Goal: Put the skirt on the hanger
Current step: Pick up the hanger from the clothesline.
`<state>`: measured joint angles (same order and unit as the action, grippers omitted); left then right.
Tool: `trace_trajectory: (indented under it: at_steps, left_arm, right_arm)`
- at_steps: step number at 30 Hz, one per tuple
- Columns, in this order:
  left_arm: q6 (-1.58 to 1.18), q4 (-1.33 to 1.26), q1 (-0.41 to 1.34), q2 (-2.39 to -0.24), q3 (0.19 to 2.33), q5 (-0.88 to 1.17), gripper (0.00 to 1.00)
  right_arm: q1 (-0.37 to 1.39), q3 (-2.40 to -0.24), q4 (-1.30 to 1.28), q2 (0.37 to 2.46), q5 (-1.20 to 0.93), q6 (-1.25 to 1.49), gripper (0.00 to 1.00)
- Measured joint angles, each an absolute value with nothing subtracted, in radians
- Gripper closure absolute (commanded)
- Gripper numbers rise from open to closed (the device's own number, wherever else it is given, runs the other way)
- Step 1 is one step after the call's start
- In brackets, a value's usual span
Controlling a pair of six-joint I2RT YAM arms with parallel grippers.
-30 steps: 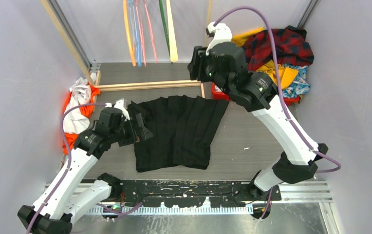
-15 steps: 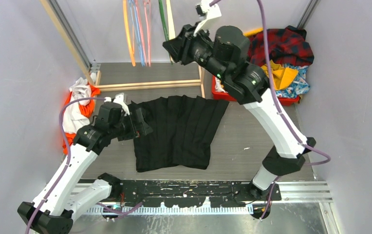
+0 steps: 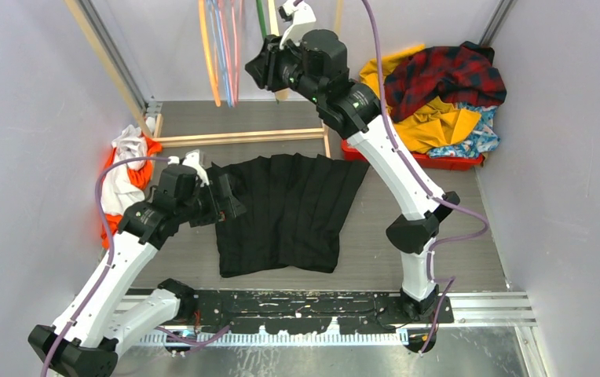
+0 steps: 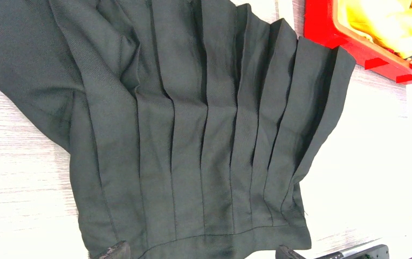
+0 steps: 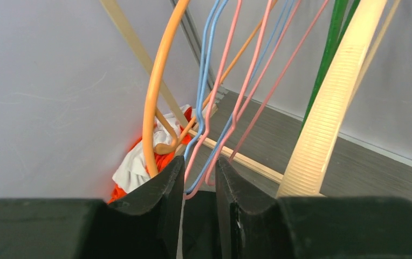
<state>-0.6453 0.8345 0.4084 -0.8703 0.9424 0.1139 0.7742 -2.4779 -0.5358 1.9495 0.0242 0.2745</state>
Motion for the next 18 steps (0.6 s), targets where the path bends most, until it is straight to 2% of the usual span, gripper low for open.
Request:
trace_trajectory:
  at_steps: [6, 8, 11, 18]
  left_arm:
    - [-0.645, 0.825, 0.389, -0.879, 0.953, 0.109, 0.01]
    - [-0.643, 0.843, 0.377, -0.904, 1.015, 0.101, 0.01]
    - [-0.624, 0.878, 0.372, -0.962, 1.213, 0.064, 0.01]
    - [-0.566, 0.851, 0.371, -1.069, 1.671, -0.03, 0.01]
  right_arm:
    - [0.772, -2.479, -0.505, 1.95, -0.047, 0.311, 0.68]
    - [0.777, -2.477, -0.501, 1.95, -0.055, 0.321, 0.69]
    - [0.781, -2.424, -0.503, 1.92, -0.055, 0.328, 0.69]
    - [0.782, -2.051, -0.513, 1.651, -0.017, 0.334, 0.69]
